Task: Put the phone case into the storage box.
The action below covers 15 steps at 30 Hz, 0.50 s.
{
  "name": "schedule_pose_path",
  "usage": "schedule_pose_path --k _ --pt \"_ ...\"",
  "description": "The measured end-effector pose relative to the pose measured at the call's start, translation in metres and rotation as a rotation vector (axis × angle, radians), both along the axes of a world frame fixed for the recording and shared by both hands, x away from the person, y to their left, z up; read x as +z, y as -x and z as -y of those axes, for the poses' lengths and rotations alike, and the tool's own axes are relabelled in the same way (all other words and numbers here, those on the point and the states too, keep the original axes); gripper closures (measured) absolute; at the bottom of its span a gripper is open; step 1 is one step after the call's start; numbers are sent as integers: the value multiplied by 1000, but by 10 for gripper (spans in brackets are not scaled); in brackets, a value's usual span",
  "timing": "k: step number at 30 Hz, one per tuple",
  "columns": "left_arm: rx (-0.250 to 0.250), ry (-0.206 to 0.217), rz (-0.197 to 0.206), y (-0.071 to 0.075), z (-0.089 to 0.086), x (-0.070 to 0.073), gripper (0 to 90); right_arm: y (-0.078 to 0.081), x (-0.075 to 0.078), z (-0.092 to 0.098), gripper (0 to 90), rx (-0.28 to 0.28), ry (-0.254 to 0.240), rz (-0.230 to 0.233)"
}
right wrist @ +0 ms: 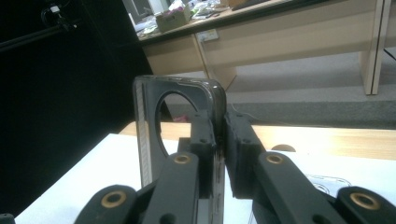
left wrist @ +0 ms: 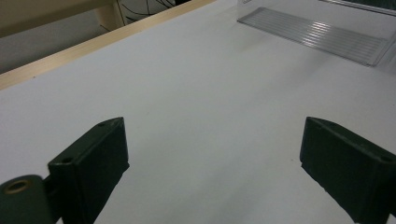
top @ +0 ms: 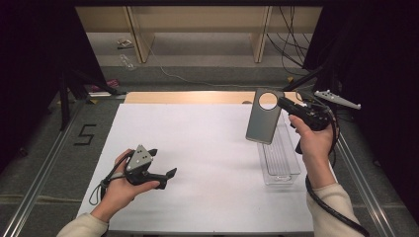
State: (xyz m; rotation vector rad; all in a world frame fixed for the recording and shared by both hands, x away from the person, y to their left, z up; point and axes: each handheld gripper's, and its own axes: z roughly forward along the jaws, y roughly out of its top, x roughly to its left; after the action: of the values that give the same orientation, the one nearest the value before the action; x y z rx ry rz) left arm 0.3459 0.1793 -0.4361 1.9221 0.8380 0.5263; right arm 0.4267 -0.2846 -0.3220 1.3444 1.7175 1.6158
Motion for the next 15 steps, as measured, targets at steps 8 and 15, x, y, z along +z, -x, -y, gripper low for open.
schedule_pose_path --k 8,15 --pt "1 1 -1 0 0 0 75 0 1 5 830 -16 0 5" --pt "2 1 0 -1 -1 0 74 0 2 9 830 -26 -2 5"
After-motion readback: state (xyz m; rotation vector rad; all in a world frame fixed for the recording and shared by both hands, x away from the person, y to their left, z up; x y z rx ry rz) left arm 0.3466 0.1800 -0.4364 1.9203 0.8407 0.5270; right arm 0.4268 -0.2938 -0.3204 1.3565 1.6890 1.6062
